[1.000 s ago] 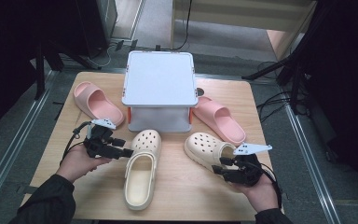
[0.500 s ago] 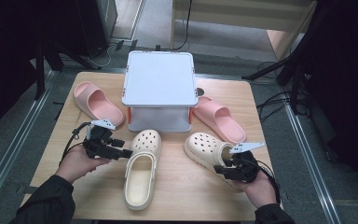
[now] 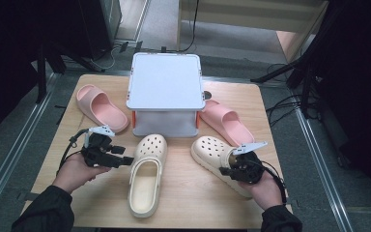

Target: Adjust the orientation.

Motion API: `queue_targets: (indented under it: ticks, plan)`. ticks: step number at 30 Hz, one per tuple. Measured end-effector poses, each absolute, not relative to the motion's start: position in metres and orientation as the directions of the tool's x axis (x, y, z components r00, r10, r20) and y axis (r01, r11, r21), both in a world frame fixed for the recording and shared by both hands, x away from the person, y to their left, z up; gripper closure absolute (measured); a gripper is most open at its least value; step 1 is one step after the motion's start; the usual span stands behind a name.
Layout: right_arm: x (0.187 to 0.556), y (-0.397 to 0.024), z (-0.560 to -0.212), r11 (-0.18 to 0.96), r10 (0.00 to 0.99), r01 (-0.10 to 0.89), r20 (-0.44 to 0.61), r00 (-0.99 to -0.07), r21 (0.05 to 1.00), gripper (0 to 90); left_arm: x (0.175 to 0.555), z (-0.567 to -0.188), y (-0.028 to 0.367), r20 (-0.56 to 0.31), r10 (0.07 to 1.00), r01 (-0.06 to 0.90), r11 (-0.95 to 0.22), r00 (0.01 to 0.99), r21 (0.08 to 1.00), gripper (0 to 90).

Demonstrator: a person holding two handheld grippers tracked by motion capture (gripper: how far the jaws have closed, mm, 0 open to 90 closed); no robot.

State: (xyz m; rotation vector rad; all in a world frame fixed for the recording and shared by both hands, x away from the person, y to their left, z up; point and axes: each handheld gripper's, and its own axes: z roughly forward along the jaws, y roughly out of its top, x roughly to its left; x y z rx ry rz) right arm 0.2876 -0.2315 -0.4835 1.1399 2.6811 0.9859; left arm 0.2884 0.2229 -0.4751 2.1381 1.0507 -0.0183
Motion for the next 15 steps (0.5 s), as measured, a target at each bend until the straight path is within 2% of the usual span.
queue_targets:
  ticks: [15]
  plan:
    - [0.289, -0.223, -0.45, 0.427, 0.681, 0.613, 0.21, -0.702, 0.665, 78.3, 0.276, -0.475, 0.234, -0.314, 0.701, 0.699, -0.362, 0.64, 0.617, 37.4]
